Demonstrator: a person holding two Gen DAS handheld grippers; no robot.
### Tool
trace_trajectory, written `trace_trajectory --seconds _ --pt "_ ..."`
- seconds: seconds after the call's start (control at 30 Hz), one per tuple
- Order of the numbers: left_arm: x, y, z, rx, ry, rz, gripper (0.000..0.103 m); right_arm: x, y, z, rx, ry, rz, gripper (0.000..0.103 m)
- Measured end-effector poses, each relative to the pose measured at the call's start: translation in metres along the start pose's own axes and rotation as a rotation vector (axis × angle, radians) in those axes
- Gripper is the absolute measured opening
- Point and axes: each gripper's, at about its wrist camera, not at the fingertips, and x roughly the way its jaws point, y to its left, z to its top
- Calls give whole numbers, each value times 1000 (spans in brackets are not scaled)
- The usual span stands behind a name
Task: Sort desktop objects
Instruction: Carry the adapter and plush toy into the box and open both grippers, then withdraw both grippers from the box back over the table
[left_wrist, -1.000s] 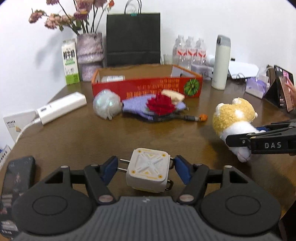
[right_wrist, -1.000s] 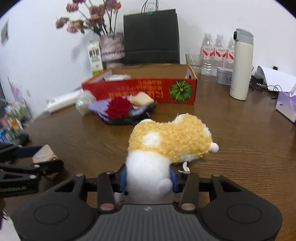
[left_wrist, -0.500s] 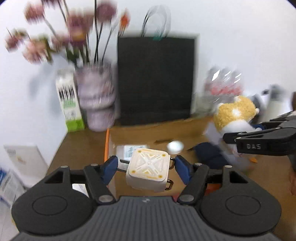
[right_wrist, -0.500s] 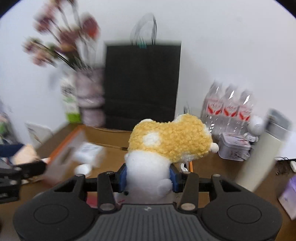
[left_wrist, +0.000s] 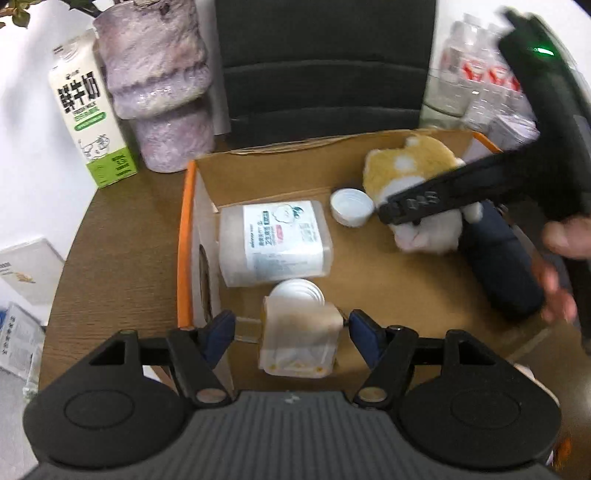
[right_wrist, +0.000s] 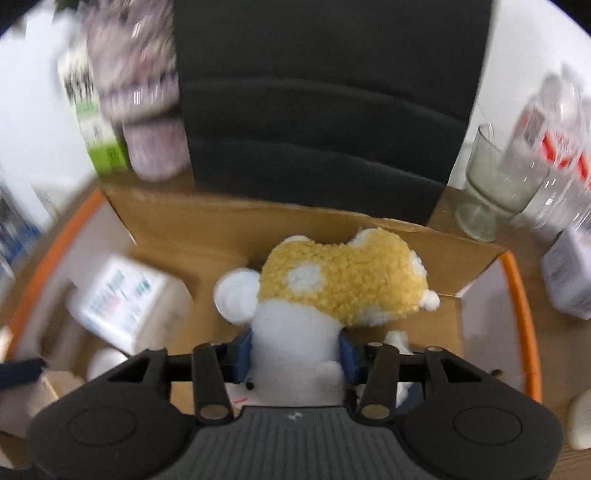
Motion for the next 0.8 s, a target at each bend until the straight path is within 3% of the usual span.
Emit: trace_trajectory --seconds 0.07,0.23,0.4,0.47,0.6,0.8 --pt "3 -2 5 -41 -6 -7 74 -3 -8 -4 37 -10 -8 69" --pt "-7 4 18 -92 -45 -16 75 -28 -23 -3 27 -30 -69 71" --pt "-54 14 29 -119 -128 -7 84 -79 -32 -2 43 -105 -104 71" --pt "-75 15 25 -123 -160 -3 88 -101 -32 -8 36 -140 -115 77" --pt "-103 9 -22 -148 -220 10 96 -151 -15 -60 -7 -265 -113 85" --pt "-128 -22 -154 -227 -263 1 100 -191 -2 -197 24 -346 15 89"
